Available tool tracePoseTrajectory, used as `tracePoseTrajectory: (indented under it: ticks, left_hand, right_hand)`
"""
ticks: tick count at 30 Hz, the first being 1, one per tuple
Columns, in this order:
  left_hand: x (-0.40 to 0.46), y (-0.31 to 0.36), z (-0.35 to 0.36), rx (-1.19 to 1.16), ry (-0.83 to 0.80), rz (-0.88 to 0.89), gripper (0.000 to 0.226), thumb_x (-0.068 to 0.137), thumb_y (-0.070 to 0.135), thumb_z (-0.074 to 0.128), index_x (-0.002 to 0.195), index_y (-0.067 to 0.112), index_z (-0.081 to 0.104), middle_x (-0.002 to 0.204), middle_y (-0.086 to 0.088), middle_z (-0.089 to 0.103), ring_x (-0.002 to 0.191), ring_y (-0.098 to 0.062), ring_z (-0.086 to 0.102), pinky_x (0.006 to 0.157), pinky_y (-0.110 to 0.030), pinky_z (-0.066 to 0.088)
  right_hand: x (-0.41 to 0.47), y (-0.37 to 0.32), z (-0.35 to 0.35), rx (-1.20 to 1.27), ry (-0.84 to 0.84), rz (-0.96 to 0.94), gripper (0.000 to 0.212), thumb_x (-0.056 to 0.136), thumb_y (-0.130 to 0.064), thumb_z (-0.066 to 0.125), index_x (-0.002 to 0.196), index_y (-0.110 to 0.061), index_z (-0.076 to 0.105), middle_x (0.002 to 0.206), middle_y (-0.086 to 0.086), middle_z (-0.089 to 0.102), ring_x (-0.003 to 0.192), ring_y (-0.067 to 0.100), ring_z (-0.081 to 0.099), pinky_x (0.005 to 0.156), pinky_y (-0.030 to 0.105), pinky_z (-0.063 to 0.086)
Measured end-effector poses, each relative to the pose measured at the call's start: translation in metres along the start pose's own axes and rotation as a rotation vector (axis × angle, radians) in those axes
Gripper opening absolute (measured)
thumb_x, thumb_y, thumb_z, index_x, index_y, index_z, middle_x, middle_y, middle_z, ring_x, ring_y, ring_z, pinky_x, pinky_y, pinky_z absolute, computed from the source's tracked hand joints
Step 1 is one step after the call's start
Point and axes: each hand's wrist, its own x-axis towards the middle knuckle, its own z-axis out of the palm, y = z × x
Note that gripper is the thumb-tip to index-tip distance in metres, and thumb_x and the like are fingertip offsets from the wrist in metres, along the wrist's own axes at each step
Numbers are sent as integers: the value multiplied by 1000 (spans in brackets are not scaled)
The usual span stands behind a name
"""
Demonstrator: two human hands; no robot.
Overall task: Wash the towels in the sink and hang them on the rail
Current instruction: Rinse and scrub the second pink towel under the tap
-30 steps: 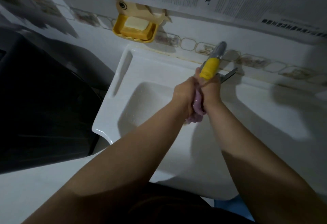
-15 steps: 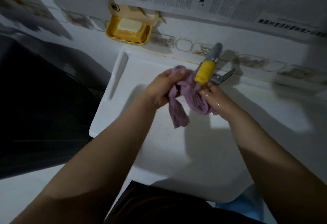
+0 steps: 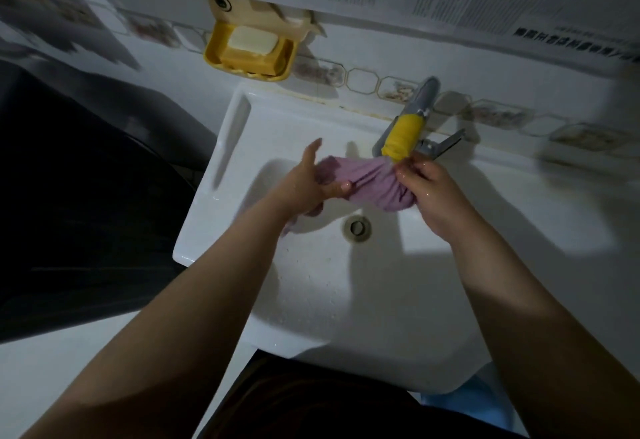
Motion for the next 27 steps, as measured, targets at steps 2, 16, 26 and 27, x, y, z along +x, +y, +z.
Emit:
tracePoseTrajectory:
  ticks: [2,16,26,27]
  left_hand:
    - [2,-5,4,4,-55,52,38,93,28,60,122,5,53,85,2,62,40,-7,44,39,-20,38]
    - [3,30,64,-820,146,-277,41,98,49,42,81,15,58,68,-6,63,62,-20,60,61,-27,49]
    - [-2,35,69,-893,174,-307,41,102,40,36,82,9,55,57,-5,57,54,-18,59,59,-28,45]
    - [-4,36,73,-855,167,-320,43,102,39,36,73,10,51,46,-5,51,46,-17,56,52,-24,44]
  right_hand:
    - [2,1,3,180,6,33,13,97,-12,48,94,-17,60,97,6,64,92,16,59,86,30,46]
    - [-7,-16,59,-350,235,55,42,92,-48,51,64,-18,57,59,0,59,63,19,60,61,28,45]
    - [0,-6,77,-502,366,-128,47,95,-45,44,77,-8,67,80,17,69,79,34,64,74,42,52]
    - [6,-10,72,-466,426,-71,47,94,-45,45,70,-9,62,77,17,67,78,35,64,74,44,52]
